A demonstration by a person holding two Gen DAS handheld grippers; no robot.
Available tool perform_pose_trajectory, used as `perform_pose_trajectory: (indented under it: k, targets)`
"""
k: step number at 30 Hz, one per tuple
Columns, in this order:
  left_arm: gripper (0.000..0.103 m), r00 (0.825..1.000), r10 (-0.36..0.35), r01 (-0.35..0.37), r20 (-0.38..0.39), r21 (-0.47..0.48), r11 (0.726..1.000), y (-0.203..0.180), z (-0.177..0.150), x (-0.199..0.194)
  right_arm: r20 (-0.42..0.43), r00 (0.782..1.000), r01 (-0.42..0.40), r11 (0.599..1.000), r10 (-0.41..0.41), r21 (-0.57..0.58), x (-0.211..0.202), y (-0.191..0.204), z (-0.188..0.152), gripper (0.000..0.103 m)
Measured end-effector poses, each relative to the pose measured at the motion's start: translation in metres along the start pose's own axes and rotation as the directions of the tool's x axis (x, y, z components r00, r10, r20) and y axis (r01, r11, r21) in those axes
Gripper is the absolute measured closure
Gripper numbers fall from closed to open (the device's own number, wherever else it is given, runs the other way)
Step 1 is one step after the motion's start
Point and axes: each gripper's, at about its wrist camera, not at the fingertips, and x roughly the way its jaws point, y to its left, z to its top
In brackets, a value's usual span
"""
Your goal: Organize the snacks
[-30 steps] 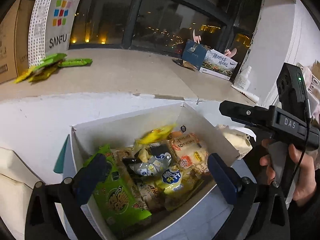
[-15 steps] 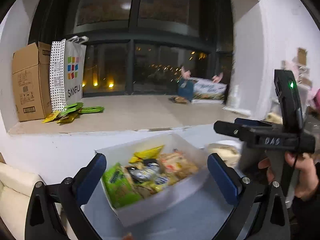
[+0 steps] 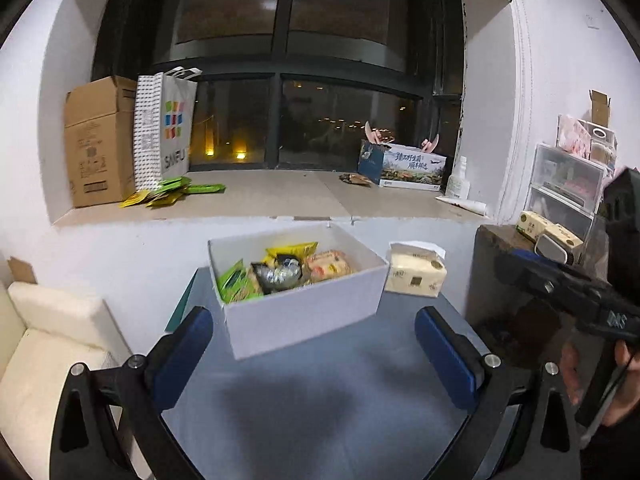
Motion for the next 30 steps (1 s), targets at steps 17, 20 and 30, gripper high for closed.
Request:
perform_pose_trajectory:
  k: [17,20,30]
  targets:
    - [0.000,0.998,-0.028,0.026,-0.059,-0.030,0.999,-0.002,-0.032,-0.035,-0.069,0.997,0.018,1.000,-0.020,-0.023,-0.055,0.030,-0.064,0.000]
    - [0.000,0.998,-0.031,0.029,-0.059,-0.030,0.999,-0.003,-0.031,-0.034,-0.073,0.997,0.026,0.999,-0.028,-0.029,-0.055,0.031,-0.065,0.000]
    - [0.000,0.997,-0.036,0.035,-0.068,-0.021,0.999,-0.007,-0.029,-0.030,-0.074,0.997,0.029,0.999,-0.032,-0.037,-0.057,0.033,-0.065,0.000]
